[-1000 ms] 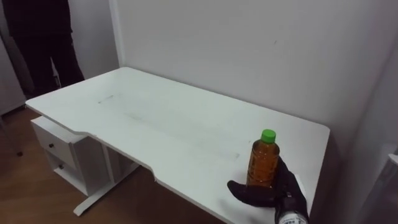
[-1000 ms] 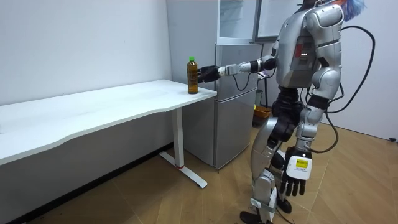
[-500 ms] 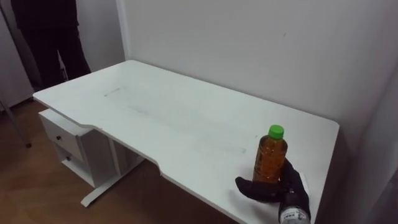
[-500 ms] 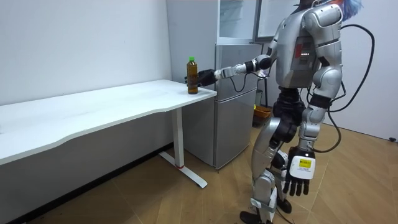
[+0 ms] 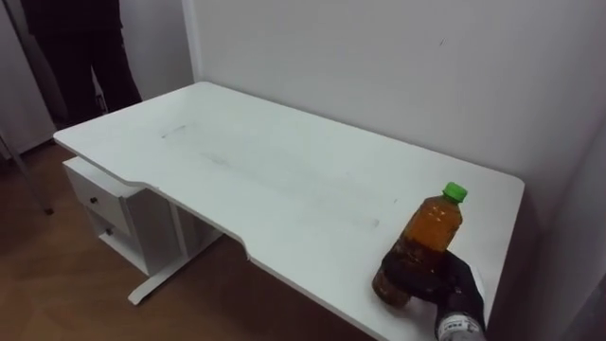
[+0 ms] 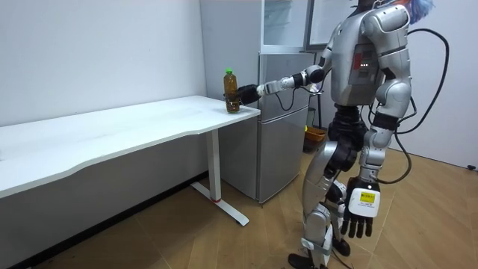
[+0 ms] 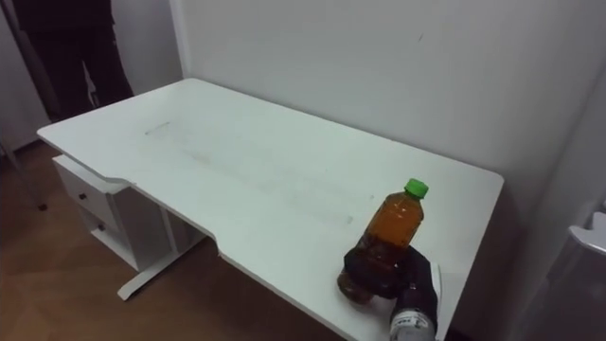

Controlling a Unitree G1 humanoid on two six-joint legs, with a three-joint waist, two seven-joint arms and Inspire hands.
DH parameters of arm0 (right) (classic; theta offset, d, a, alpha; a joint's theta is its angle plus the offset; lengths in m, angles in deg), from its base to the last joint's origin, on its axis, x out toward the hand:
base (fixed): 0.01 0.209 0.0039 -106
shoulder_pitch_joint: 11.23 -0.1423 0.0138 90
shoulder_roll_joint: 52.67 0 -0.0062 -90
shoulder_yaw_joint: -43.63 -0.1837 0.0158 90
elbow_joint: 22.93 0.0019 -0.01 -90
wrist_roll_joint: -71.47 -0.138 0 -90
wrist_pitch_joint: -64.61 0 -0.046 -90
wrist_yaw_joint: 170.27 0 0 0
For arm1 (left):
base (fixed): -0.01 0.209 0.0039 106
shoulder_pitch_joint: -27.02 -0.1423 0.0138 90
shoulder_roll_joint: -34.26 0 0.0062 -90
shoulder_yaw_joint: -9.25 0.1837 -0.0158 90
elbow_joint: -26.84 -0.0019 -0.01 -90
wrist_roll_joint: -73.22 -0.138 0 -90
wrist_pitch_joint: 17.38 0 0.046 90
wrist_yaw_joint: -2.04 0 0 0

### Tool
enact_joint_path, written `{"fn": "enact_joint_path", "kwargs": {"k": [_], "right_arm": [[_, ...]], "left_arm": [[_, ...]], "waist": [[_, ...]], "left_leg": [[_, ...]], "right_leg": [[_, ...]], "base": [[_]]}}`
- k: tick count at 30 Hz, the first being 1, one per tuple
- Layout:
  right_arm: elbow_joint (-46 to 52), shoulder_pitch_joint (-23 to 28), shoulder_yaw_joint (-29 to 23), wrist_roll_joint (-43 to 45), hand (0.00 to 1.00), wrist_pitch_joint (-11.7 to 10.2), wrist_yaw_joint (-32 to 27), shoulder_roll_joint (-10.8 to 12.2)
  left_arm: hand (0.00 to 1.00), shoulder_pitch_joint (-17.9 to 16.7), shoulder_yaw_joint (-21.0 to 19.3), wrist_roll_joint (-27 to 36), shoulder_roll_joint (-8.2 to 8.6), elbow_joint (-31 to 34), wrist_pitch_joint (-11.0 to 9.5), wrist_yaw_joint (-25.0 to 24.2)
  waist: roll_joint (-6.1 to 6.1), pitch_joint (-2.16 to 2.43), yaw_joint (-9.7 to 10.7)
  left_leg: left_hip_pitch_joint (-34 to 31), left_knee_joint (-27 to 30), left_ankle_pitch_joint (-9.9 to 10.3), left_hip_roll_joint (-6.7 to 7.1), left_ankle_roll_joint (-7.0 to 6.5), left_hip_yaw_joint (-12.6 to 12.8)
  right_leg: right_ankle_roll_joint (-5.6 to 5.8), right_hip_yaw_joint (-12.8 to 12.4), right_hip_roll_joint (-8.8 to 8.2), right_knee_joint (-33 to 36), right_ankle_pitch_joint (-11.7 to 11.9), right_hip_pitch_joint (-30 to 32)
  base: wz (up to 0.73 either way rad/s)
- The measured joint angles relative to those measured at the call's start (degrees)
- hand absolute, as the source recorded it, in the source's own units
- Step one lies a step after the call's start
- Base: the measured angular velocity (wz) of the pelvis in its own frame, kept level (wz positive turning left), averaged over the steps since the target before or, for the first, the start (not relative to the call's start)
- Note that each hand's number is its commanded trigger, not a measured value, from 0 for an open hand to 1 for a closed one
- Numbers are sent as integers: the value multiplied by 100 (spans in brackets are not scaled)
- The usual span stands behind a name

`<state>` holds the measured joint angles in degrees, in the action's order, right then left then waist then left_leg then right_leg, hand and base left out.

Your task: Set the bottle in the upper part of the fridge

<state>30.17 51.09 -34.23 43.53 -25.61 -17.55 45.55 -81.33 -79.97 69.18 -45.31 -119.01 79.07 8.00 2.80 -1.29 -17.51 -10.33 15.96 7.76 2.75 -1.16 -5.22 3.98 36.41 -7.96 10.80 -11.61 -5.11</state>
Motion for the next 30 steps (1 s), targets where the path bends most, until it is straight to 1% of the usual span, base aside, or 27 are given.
{"fn": "enact_joint_path", "kwargs": {"k": [2,5,8,9,11,13,14,15,17,18,19,21,23,24,25,26,27,28,30], "right_arm": [[-9,0,-6,-4,100,0,58,-4],[-7,1,-6,59,100,48,286,-74],[147,14,-6,150,100,99,503,-165],[266,31,-6,159,100,105,542,-187],[509,95,-10,158,100,106,566,-244],[1101,275,-19,160,100,107,696,-356],[1265,320,-27,162,100,107,725,-372],[1560,366,-44,202,100,107,766,-390],[1974,377,-114,516,100,107,935,-427],[2068,385,-121,570,100,107,957,-446],[2305,447,-161,573,100,106,989,-484],[2553,479,-226,572,100,106,1009,-513],[2782,479,-243,576,100,106,1003,-628],[2839,481,-246,588,100,110,1002,-636],[2984,482,-257,667,100,124,1025,-658],[3083,483,-277,761,100,149,1064,-671],[3250,483,-326,850,100,155,1145,-697],[3451,485,-352,855,100,158,1191,-715],[3757,485,-397,853,100,158,1232,-714]], "left_arm": [[0,-14,-14,2,-13,12,-19,-36],[0,-17,-64,0,-16,11,-18,-91],[0,-20,-90,-2,-6,8,-30,-161],[0,-28,-165,-2,14,8,-32,-162],[0,-42,-182,-10,24,12,-51,-148],[0,-43,-248,-55,32,9,-97,-138],[0,-43,-287,-58,34,4,-118,-138],[0,-43,-327,-65,26,-20,-171,-131],[0,-41,-459,-64,23,-84,-197,-129],[0,-40,-485,-63,23,-109,-199,-128],[0,-41,-516,-63,21,-138,-193,-125],[0,-38,-517,-67,19,-147,-185,-124],[0,-9,-530,-68,19,-145,-185,-131],[0,-10,-539,-68,19,-145,-185,-138],[0,-8,-566,-66,19,-146,-185,-152],[0,-3,-592,-66,19,-148,-185,-155],[0,7,-655,-65,17,-159,-185,-157],[0,11,-720,-56,15,-176,-187,-153],[0,66,-740,-52,11,-278,-188,-133]], "waist": [[-6,-1,6],[-24,-8,28],[-32,-5,128],[-32,-2,161],[-28,0,181],[-32,4,208],[-31,4,211],[-36,16,258],[-42,29,418],[-45,39,447],[-48,71,470],[-54,86,510],[-42,99,521],[-38,105,532],[-17,122,624],[-12,124,644],[6,126,710],[20,130,758],[24,129,779]], "left_leg": [[10,-6,-2,1,-4,11],[103,-27,-4,5,-11,46],[104,-36,-4,5,-10,45],[112,-42,-4,5,-9,46],[176,-76,-5,-6,-9,125],[253,-108,-4,-11,-10,193],[282,-136,-4,-11,-10,218],[325,-162,-4,-13,-10,264],[467,-248,-16,-13,-17,292],[499,-260,-16,-11,-17,303],[551,-283,-15,-9,-18,329],[622,-325,-15,-7,-19,352],[697,-336,-15,-23,-18,427],[713,-337,-15,-27,-19,443],[721,-340,-15,-33,-19,475],[721,-342,-15,-33,-19,485],[738,-341,-17,-35,-21,506],[762,-346,-15,-42,-24,553],[809,-365,-8,-79,-32,650]], "right_leg": [[0,-11,-10,0,0,0],[1,-92,-24,-2,0,-48],[2,-174,-16,-5,-1,-46],[2,-201,-13,-6,-1,-47],[2,-285,-16,-9,-1,-53],[4,-330,-23,-18,0,-88],[5,-341,-26,-18,1,-93],[5,-345,-30,-15,1,-106],[6,-356,-44,-19,1,-194],[7,-360,-46,-20,2,-217],[13,-368,-51,-20,5,-250],[16,-380,-55,-21,7,-300],[16,-520,-49,-19,7,-316],[16,-544,-48,-19,7,-320],[16,-639,-44,-17,7,-308],[16,-659,-41,-17,7,-307],[15,-670,-43,-15,8,-310],[13,-739,-44,-7,9,-312],[7,-844,-33,-10,32,-311]], "base": [[-3],[-5],[0],[-5],[-16],[-18],[-19],[-17],[-11],[-8],[-10],[-9],[-17],[-20],[-12],[-10],[-11],[-16],[-23]]}}
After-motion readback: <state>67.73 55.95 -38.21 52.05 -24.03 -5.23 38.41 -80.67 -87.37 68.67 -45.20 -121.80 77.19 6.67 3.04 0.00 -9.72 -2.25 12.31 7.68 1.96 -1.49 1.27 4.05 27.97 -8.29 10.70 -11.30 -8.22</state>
